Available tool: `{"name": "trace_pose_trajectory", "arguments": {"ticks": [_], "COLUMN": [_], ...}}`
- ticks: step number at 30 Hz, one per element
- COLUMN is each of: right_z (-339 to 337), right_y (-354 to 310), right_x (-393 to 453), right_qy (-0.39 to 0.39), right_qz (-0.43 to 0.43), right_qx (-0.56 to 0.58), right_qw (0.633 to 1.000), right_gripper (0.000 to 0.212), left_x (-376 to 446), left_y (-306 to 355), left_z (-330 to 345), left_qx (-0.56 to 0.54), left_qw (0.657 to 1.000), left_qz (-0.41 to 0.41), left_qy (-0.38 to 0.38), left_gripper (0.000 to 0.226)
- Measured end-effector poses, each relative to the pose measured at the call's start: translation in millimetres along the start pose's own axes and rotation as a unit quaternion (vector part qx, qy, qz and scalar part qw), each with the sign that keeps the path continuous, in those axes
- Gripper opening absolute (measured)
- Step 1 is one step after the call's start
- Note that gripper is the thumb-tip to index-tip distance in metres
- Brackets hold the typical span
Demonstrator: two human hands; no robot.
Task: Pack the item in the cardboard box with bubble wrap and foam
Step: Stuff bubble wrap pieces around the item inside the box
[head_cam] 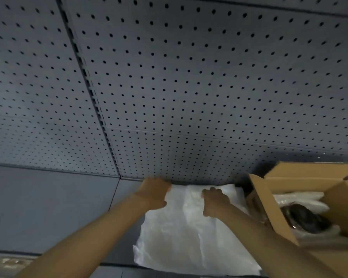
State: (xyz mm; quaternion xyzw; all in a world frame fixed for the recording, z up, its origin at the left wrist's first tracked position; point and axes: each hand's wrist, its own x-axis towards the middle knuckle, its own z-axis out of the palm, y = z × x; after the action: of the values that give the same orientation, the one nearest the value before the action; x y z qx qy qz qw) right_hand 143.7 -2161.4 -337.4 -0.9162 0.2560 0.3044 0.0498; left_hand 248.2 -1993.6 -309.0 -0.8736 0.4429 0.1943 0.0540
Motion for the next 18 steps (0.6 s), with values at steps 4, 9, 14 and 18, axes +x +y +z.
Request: {"name": "trace_pose_trajectory", "arguments": {"ticks": [4,9,14,18], "right_z": [31,62,75,70], "right_y": [-17,-29,-26,-19], "right_x": [13,30,38,38], "right_qy": [0.003,0.027,0.083,0.114], "right_qz": [-0.007,-0.002,-0.012,-0.041], "right_qx": [-0.069,-0.060,-0.087,-0.093], "right_qw": [0.998,0.998,0.993,0.988], "right_gripper": [0.065,0.090,0.080,0.065], "left_x": [8,20,23,21], "left_y": [-5,-8,-8,-7], "left_z": [21,44,62,62], "left_qx": [0.014,0.021,0.013,0.018], "left_qw": [1.000,0.999,0.998,0.998], "left_qz": [0.001,-0.003,-0.008,-0.011], "left_qy": [-0.013,-0.045,-0.061,-0.053], "left_gripper": [0.047,0.049,0.047,0.046]}}
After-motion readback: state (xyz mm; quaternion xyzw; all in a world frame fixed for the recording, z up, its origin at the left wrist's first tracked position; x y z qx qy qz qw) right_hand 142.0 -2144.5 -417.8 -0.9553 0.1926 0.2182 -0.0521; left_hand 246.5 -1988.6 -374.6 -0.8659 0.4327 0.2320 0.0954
